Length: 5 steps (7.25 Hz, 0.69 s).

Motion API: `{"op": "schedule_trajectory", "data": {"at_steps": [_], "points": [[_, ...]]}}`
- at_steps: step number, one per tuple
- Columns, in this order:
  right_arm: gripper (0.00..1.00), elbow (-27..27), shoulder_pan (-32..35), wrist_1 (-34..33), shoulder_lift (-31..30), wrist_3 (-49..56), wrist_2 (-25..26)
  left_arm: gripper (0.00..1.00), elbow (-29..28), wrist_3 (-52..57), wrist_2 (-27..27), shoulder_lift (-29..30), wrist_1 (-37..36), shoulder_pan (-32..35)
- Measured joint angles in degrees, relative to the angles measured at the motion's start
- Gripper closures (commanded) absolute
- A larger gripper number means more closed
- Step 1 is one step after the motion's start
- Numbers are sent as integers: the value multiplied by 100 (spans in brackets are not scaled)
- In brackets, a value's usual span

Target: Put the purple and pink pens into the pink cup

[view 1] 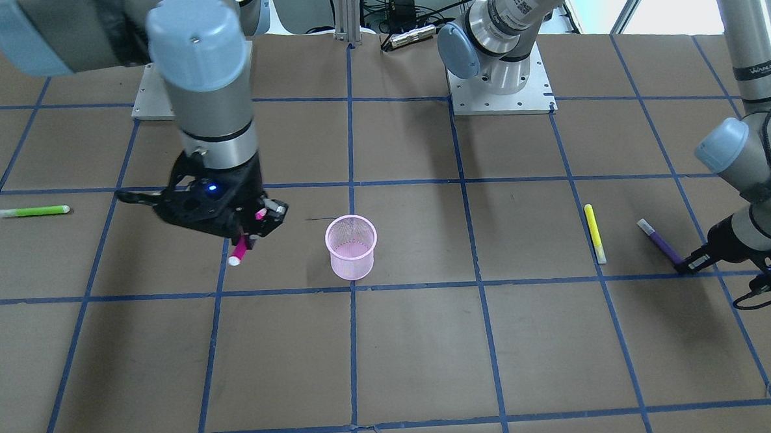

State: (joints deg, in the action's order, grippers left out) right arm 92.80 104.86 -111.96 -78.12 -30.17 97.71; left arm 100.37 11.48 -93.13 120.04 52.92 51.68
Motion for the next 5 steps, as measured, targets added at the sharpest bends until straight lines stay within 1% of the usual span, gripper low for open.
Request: {"op": "schedule_trajectory", "data": {"at_steps": [2, 3, 4, 5], "points": [[100, 530, 795, -971, 12, -895, 275, 100, -20, 18, 19, -85, 79, 10], [100, 744, 1022, -1362, 18, -1135, 403, 100, -55, 9, 43, -168, 95, 34], [100, 879, 1185, -1565, 49, -1399, 586, 100, -113, 3, 55, -302, 119, 76], [100, 936, 1340, -1722, 115, -1630, 904, 100, -176, 2, 69, -500, 158, 122]]}}
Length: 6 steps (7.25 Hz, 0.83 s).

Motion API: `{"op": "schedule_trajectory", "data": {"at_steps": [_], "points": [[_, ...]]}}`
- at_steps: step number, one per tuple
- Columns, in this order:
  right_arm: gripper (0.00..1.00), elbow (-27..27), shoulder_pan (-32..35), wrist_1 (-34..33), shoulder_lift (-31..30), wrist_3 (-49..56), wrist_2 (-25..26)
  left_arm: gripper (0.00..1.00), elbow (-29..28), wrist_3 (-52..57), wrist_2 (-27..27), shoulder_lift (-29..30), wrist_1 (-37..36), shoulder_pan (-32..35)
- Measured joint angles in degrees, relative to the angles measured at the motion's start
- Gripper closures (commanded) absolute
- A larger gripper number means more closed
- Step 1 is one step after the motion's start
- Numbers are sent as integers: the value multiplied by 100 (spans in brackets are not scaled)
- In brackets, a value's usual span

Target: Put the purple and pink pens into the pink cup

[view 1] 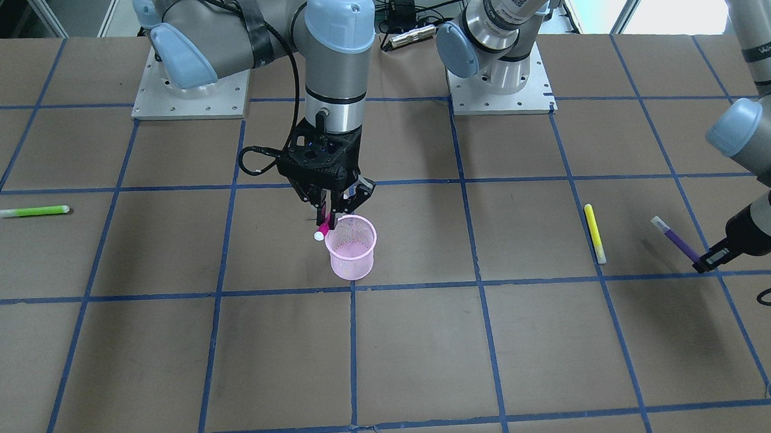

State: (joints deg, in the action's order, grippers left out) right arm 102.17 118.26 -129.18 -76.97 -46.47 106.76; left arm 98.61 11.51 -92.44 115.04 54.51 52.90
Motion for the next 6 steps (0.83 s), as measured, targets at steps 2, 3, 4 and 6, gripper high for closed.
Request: {"op": "schedule_trajectory", "data": {"at_steps": [2, 3, 4, 6], "points": [[100, -1, 214, -239, 101, -174, 786, 100, -66, 9, 39, -399, 35, 138], [100, 2, 329, -402, 125, -243, 1040, 100, -80, 14, 51, -545, 33, 255], [100, 6, 490, -676, 153, -289, 1250, 100, -84, 17, 56, -635, 20, 357], [100, 27, 716, -1118, 253, -315, 1507, 100, -87, 16, 59, -714, -16, 476]]}}
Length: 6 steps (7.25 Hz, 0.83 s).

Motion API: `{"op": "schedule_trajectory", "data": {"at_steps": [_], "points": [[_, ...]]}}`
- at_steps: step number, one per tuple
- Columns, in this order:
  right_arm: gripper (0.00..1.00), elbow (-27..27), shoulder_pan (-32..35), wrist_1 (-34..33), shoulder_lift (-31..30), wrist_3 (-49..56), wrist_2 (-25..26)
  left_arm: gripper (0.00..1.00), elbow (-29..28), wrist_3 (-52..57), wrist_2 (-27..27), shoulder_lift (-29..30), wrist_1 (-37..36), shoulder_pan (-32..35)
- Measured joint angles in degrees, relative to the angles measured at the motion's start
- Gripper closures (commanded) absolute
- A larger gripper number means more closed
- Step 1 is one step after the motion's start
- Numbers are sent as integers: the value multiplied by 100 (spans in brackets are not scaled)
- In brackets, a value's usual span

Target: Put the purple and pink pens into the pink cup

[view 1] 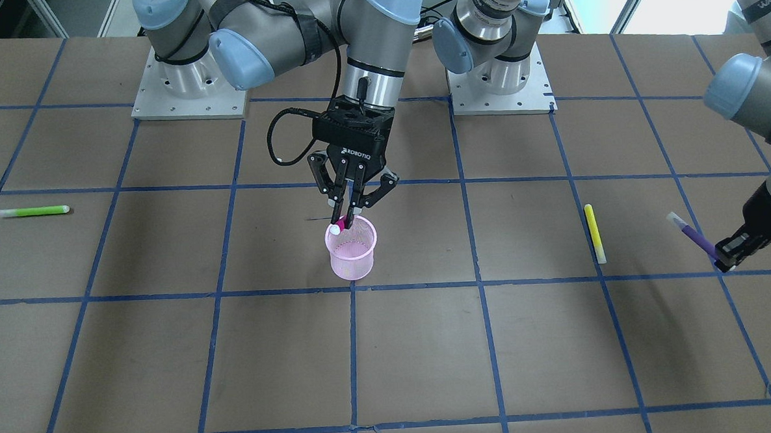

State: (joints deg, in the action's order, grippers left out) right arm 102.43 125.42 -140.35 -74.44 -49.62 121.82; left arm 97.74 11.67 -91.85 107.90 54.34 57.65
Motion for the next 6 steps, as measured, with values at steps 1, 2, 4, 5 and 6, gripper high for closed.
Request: {"op": "schedule_trajectory", "data": {"at_steps": [1, 2, 4, 5, 6], "points": [[100, 10, 31, -87, 38, -2, 146, 100, 0, -2, 2, -12, -12, 22], [100, 37, 45, -167, 85, -8, 276, 100, 1, -2, 17, -20, -17, 34], [100, 153, 78, -542, 328, -44, 436, 100, 7, -12, 113, -42, -20, 45], [100, 181, 110, -661, 411, -62, 467, 100, 8, -14, 134, -48, -20, 65], [100, 194, 143, -712, 461, -81, 482, 100, 8, -15, 139, -53, -20, 102]]}}
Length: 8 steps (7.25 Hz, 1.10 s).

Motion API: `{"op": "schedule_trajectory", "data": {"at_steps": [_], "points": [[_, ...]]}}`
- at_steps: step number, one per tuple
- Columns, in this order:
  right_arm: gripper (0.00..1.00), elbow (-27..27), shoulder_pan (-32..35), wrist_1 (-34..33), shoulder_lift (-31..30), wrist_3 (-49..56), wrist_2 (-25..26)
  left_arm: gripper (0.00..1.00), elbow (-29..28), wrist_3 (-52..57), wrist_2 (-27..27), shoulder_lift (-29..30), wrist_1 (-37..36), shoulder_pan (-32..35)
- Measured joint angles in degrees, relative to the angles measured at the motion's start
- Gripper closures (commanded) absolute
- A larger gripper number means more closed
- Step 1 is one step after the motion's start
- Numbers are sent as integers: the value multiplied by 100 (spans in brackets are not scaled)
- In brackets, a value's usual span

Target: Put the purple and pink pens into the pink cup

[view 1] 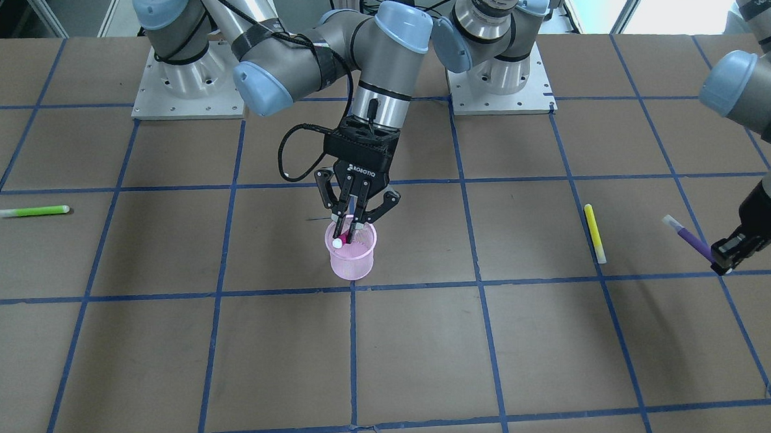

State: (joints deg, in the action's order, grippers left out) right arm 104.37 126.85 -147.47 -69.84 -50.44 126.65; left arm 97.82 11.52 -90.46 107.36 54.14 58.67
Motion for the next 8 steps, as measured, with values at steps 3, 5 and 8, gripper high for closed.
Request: {"op": "schedule_trajectory", "data": {"at_steps": [3, 5, 8], "points": [[100, 19, 22, -75, 196, -119, 70, 100, 0, -6, 4, -21, 0, 71], [100, 24, 29, -132, 295, -167, 94, 100, 0, -9, 30, -29, -2, 84], [40, 27, 32, -118, 404, -236, 61, 100, -5, -22, 37, -55, -68, 241]]}}
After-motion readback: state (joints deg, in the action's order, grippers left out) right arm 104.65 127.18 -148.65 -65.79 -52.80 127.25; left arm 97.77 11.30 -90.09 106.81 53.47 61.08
